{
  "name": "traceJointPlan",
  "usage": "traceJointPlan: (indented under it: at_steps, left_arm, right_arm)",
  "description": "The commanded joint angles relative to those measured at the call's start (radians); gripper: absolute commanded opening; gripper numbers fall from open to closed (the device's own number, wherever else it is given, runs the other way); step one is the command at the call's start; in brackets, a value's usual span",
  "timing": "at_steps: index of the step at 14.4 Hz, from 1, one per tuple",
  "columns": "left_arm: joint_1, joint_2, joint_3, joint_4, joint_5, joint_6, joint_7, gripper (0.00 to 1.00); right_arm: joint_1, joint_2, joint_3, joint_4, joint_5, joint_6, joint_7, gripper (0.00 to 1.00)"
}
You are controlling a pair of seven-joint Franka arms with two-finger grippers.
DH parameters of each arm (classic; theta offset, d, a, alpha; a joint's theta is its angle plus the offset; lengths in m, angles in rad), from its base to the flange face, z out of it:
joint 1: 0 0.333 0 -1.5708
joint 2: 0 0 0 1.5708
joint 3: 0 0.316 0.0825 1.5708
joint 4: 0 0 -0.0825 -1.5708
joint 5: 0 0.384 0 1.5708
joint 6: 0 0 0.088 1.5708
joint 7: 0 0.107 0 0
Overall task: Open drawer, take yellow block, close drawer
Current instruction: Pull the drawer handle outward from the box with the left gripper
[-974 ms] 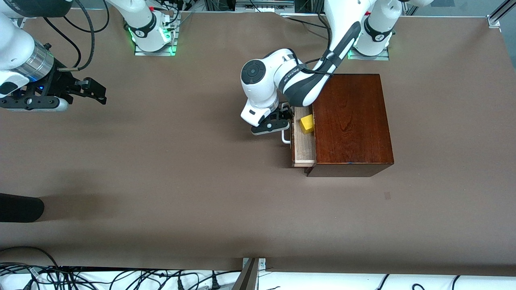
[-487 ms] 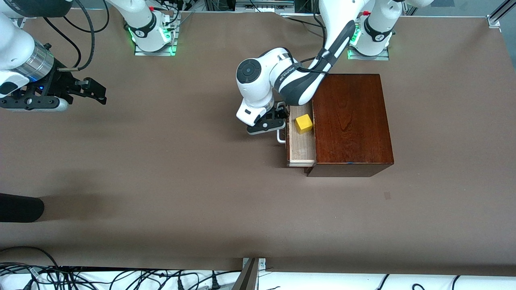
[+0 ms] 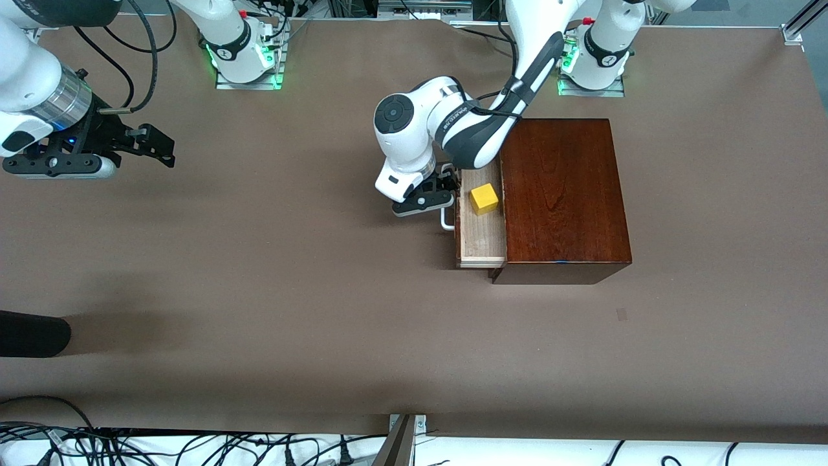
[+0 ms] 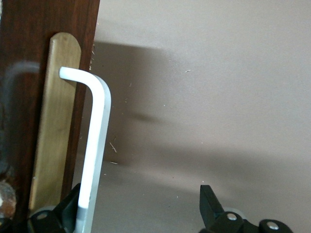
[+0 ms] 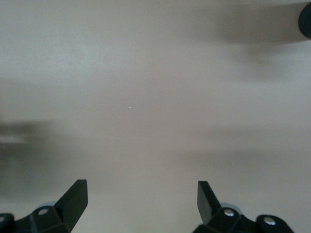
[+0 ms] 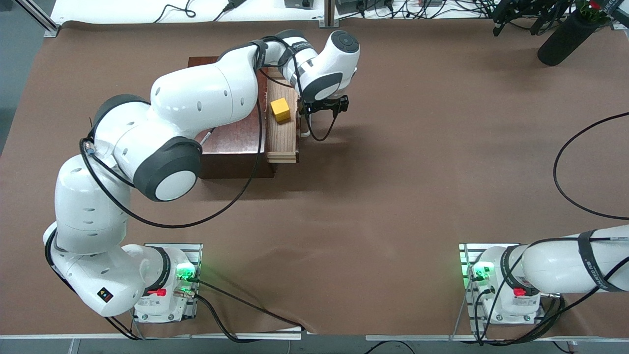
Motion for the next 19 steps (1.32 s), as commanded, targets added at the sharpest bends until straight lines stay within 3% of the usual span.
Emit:
traceJointPlan:
  at_steps: [1,19]
  left_arm:
    - [-0.062,0.074,-0.018,0.106,-0.097,0.033,-0.062,1.0]
    - [-0.085,0.113,-0.016,0.143,-0.169,0.142,-0.068,1.0]
  right_arm:
    - [0.005,-0.016,0.001,-0.018,0.005,0.014,0.018,1.0]
    - [0.005,-0.016,0.001,-0.036,0.005,0.031,0.018,1.0]
